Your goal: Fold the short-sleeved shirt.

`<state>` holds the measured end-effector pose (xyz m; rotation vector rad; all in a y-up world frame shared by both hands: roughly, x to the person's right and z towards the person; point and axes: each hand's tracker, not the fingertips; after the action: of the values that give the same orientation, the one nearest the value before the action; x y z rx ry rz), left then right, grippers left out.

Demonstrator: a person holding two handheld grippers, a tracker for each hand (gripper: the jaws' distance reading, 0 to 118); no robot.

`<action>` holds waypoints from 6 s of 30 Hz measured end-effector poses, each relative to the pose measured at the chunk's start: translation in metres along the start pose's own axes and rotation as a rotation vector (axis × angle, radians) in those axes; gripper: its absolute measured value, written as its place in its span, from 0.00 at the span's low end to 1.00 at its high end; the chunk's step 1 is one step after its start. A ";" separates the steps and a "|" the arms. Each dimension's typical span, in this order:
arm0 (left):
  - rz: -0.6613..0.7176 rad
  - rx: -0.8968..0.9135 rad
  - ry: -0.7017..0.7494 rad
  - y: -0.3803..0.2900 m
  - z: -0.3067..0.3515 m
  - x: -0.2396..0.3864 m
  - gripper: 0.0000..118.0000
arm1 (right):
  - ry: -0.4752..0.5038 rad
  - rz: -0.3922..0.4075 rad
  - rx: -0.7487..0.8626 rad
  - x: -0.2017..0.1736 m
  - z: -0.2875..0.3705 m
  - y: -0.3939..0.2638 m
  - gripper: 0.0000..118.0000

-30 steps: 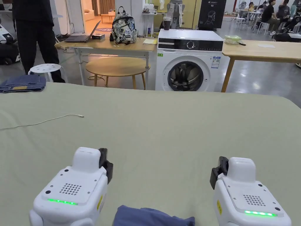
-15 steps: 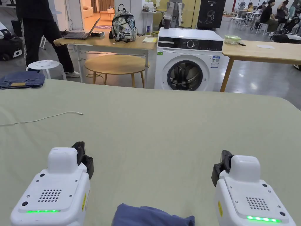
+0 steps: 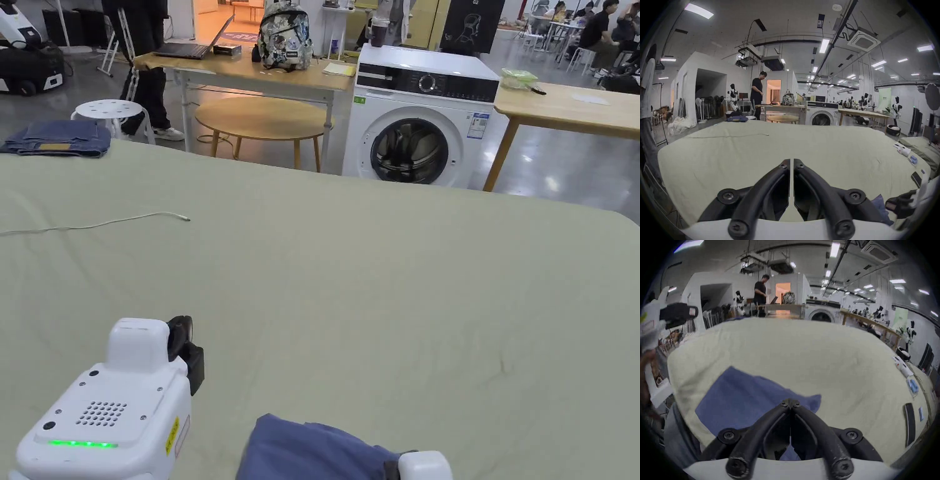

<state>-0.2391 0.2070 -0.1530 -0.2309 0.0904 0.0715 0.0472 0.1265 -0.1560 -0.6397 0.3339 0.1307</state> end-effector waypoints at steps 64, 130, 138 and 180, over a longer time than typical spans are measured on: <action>0.655 -0.831 -0.872 -0.065 -0.070 -0.065 0.12 | -0.043 -0.035 0.034 0.014 -0.023 0.048 0.00; -0.053 -0.397 0.145 0.032 -0.038 -0.231 0.21 | -0.081 -0.056 0.167 0.000 -0.047 0.105 0.00; -0.082 -0.202 0.054 0.028 -0.035 -0.101 0.00 | -0.111 -0.099 0.205 0.021 -0.031 0.110 0.00; -0.057 0.104 -0.031 0.040 -0.035 0.044 0.00 | -0.255 -0.132 0.452 0.055 0.018 0.122 0.00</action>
<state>-0.2018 0.2407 -0.1998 -0.1286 0.0566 0.0137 0.0763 0.2355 -0.2302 -0.1917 0.0671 0.0077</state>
